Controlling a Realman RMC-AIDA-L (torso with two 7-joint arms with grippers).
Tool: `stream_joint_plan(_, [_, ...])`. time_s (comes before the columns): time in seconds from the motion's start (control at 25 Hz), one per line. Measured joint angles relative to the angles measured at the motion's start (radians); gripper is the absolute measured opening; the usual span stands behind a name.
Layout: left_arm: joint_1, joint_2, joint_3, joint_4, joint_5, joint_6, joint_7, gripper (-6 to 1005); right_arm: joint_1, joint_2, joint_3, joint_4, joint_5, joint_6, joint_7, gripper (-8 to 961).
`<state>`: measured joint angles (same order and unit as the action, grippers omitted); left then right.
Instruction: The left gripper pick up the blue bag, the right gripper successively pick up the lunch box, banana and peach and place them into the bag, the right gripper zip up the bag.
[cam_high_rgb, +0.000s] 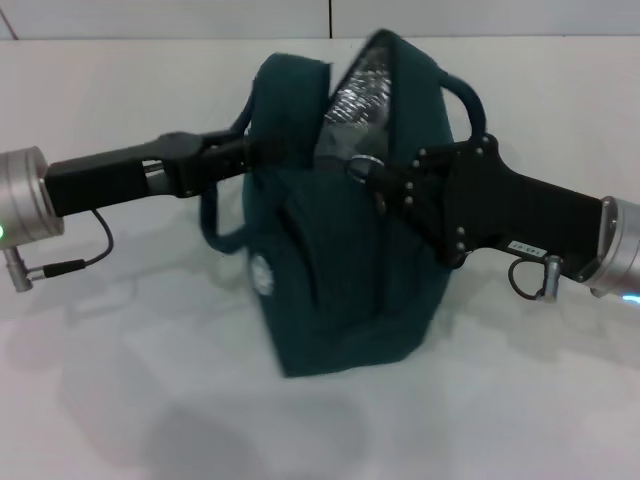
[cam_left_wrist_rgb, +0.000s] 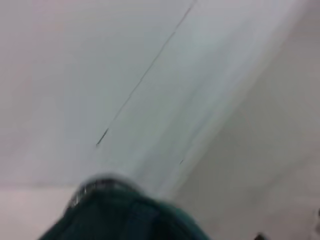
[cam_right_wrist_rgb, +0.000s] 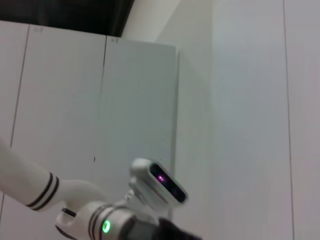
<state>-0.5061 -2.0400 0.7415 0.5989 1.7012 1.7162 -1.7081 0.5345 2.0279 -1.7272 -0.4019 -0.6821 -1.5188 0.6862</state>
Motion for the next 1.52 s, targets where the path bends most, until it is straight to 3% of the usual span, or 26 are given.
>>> stream_joint_plan(0.08, [0.014, 0.007, -0.001, -0.022, -0.049, 0.024, 0.086, 235, 0.004, 0.000, -0.002, 0.002, 0.000, 0.014, 0.001, 7])
stream_joint_plan(0.56, [0.072, 0.024, -0.004, -0.046, -0.081, 0.032, 0.203, 610, 0.022, 0.000, -0.005, 0.002, 0.000, 0.032, 0.001, 7])
stream_joint_plan(0.68, [0.106, 0.018, -0.002, -0.047, -0.081, 0.093, 0.257, 733, 0.030, 0.000, -0.005, 0.001, 0.000, 0.024, 0.001, 7])
stream_joint_plan(0.8, [0.163, -0.001, 0.000, -0.048, -0.064, 0.107, 0.315, 866, 0.048, 0.000, -0.003, -0.002, 0.000, 0.020, 0.001, 7])
stream_joint_plan(1.04, [0.245, -0.043, 0.002, -0.078, -0.065, 0.115, 0.435, 883, 0.086, 0.000, 0.005, -0.009, 0.008, 0.045, 0.001, 7])
stream_joint_plan(1.52, [0.172, -0.052, -0.003, -0.258, -0.076, 0.029, 0.549, 823, 0.122, 0.000, -0.002, -0.014, 0.012, 0.084, -0.008, 7])
